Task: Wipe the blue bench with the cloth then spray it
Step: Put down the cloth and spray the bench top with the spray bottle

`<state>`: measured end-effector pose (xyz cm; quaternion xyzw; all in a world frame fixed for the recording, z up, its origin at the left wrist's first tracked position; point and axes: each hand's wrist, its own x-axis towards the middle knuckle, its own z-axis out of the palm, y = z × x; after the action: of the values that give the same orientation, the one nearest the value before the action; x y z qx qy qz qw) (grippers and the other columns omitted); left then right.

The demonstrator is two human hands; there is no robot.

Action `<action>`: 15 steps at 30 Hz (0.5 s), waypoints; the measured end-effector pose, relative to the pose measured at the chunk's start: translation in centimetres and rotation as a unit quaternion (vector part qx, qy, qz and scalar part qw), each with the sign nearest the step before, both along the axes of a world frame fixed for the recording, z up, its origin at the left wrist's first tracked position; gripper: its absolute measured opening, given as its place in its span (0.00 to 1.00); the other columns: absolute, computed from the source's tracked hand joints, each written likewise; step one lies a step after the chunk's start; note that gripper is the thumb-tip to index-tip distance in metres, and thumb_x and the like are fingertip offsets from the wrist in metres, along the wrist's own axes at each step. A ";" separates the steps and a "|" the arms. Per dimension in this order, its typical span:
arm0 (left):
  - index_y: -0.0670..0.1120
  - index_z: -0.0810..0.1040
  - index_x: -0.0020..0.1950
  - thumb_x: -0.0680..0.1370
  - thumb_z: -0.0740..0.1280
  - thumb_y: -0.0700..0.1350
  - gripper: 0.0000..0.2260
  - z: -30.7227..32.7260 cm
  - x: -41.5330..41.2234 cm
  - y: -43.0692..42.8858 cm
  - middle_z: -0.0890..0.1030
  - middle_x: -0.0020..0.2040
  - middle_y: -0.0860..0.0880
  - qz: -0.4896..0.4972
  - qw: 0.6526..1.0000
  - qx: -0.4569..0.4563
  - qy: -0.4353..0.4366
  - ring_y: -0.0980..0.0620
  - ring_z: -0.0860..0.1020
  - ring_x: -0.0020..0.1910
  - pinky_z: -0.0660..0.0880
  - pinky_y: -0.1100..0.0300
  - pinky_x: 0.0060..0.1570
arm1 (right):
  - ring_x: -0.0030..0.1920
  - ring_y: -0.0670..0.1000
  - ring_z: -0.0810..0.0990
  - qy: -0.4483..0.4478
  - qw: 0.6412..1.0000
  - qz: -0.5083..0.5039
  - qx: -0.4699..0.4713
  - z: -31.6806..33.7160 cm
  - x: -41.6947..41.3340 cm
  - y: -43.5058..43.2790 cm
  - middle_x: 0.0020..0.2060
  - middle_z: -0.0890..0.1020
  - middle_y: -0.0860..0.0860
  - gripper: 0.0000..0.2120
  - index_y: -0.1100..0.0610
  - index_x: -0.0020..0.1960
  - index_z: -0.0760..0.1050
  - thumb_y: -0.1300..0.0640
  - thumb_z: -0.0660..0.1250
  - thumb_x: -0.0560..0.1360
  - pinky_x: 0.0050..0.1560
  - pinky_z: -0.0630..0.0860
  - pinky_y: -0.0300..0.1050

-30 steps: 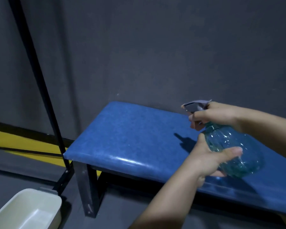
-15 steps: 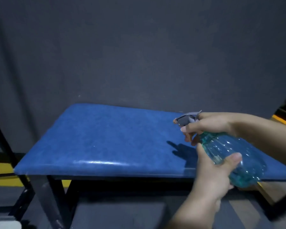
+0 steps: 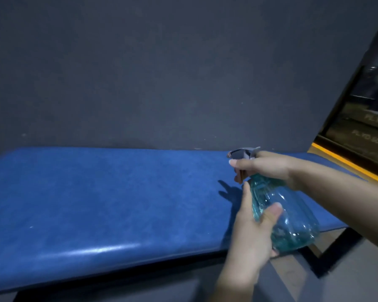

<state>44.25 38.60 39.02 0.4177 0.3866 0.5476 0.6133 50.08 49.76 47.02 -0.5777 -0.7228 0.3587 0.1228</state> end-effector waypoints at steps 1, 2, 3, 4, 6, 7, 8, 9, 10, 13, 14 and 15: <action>0.75 0.54 0.68 0.79 0.62 0.52 0.26 0.1 0.5 0.6 0.72 0.66 0.62 0.007 1.000 0.001 0.011 0.56 0.78 0.58 0.80 0.54 0.44 | 0.49 0.56 0.81 0.008 1.000 -0.012 0.002 0.0 0.6 0.7 0.45 0.85 0.56 0.17 0.58 0.41 0.78 0.43 0.65 0.74 0.47 0.73 0.48; 0.74 0.53 0.70 0.79 0.62 0.52 0.27 0.3 1.1 1.2 0.72 0.67 0.60 0.009 1.000 -0.003 0.019 0.54 0.78 0.59 0.80 0.52 0.45 | 0.51 0.56 0.82 0.018 1.000 -0.023 0.004 0.1 1.2 1.1 0.45 0.85 0.55 0.17 0.58 0.41 0.77 0.43 0.65 0.74 0.47 0.73 0.48; 0.73 0.52 0.71 0.79 0.62 0.52 0.28 0.3 1.7 1.7 0.72 0.68 0.58 0.007 1.000 -0.006 0.023 0.52 0.78 0.59 0.80 0.50 0.45 | 0.52 0.56 0.82 0.026 0.999 -0.033 0.009 0.1 2.0 1.5 0.45 0.85 0.55 0.17 0.58 0.43 0.77 0.43 0.65 0.74 0.48 0.74 0.48; 0.72 0.52 0.71 0.79 0.62 0.52 0.28 0.3 2.3 2.3 0.73 0.68 0.56 0.002 1.000 -0.009 0.026 0.51 0.78 0.59 0.80 0.50 0.44 | 0.51 0.56 0.82 0.031 0.998 -0.043 0.018 0.1 2.8 2.0 0.45 0.85 0.55 0.17 0.58 0.45 0.77 0.43 0.65 0.74 0.50 0.74 0.49; 0.69 0.52 0.73 0.79 0.63 0.51 0.29 0.2 3.4 3.7 0.73 0.68 0.52 -0.007 0.999 -0.014 0.028 0.50 0.79 0.59 0.80 0.50 0.42 | 0.46 0.55 0.81 0.040 0.996 -0.068 0.029 -0.2 4.1 2.9 0.45 0.84 0.55 0.16 0.58 0.46 0.76 0.44 0.65 0.74 0.48 0.74 0.48; 0.68 0.52 0.73 0.79 0.63 0.50 0.29 0.2 3.9 4.3 0.74 0.68 0.51 -0.009 0.999 -0.017 0.031 0.49 0.79 0.59 0.80 0.50 0.41 | 0.44 0.54 0.80 0.044 0.996 -0.078 0.030 -0.3 4.7 3.3 0.44 0.84 0.55 0.15 0.58 0.45 0.76 0.45 0.65 0.75 0.45 0.73 0.47; 0.68 0.53 0.73 0.79 0.63 0.50 0.29 0.1 4.5 4.9 0.73 0.68 0.52 -0.007 0.999 -0.018 0.037 0.50 0.78 0.59 0.80 0.52 0.39 | 0.42 0.54 0.79 0.048 0.995 -0.082 0.033 -0.5 5.2 3.7 0.44 0.83 0.55 0.15 0.58 0.44 0.76 0.46 0.65 0.75 0.43 0.73 0.46; 0.68 0.53 0.73 0.79 0.63 0.51 0.29 0.1 5.1 5.3 0.73 0.68 0.53 -0.001 0.999 -0.017 0.043 0.52 0.78 0.58 0.80 0.53 0.39 | 0.42 0.53 0.79 0.053 0.995 -0.082 0.037 -0.6 5.7 4.1 0.43 0.83 0.55 0.14 0.58 0.45 0.76 0.46 0.65 0.75 0.41 0.73 0.44; 0.68 0.53 0.73 0.79 0.63 0.50 0.29 0.0 5.9 5.7 0.73 0.68 0.55 0.006 0.999 -0.013 0.050 0.55 0.77 0.58 0.81 0.54 0.41 | 0.42 0.52 0.79 0.061 0.994 -0.078 0.040 -0.7 6.4 4.5 0.43 0.83 0.55 0.14 0.59 0.46 0.77 0.47 0.65 0.75 0.39 0.73 0.43; 0.65 0.53 0.75 0.78 0.64 0.49 0.30 -0.4 8.3 6.9 0.71 0.71 0.56 0.031 0.996 0.011 0.077 0.54 0.73 0.67 0.73 0.45 0.63 | 0.42 0.52 0.80 0.098 0.994 -0.049 0.020 -0.6 9.1 5.5 0.44 0.84 0.55 0.14 0.59 0.45 0.77 0.47 0.65 0.75 0.37 0.74 0.42; 0.64 0.53 0.75 0.78 0.64 0.49 0.30 -0.3 9.2 7.4 0.71 0.71 0.56 0.029 0.996 0.017 0.083 0.52 0.71 0.68 0.70 0.43 0.66 | 0.42 0.53 0.80 0.105 0.994 -0.040 0.000 -0.4 10.2 5.9 0.45 0.84 0.55 0.13 0.58 0.45 0.77 0.47 0.65 0.75 0.39 0.75 0.43; 0.63 0.52 0.75 0.79 0.63 0.48 0.30 -0.1 10.2 8.0 0.71 0.71 0.55 0.022 0.996 0.022 0.085 0.51 0.71 0.69 0.69 0.43 0.67 | 0.43 0.53 0.80 0.106 0.994 -0.033 -0.018 -0.2 11.3 6.4 0.47 0.84 0.55 0.13 0.58 0.46 0.76 0.47 0.66 0.75 0.41 0.76 0.44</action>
<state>54.48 46.58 38.91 0.4677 0.4344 0.5318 0.5565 61.40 56.21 46.82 -0.5620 -0.6797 0.4268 0.1998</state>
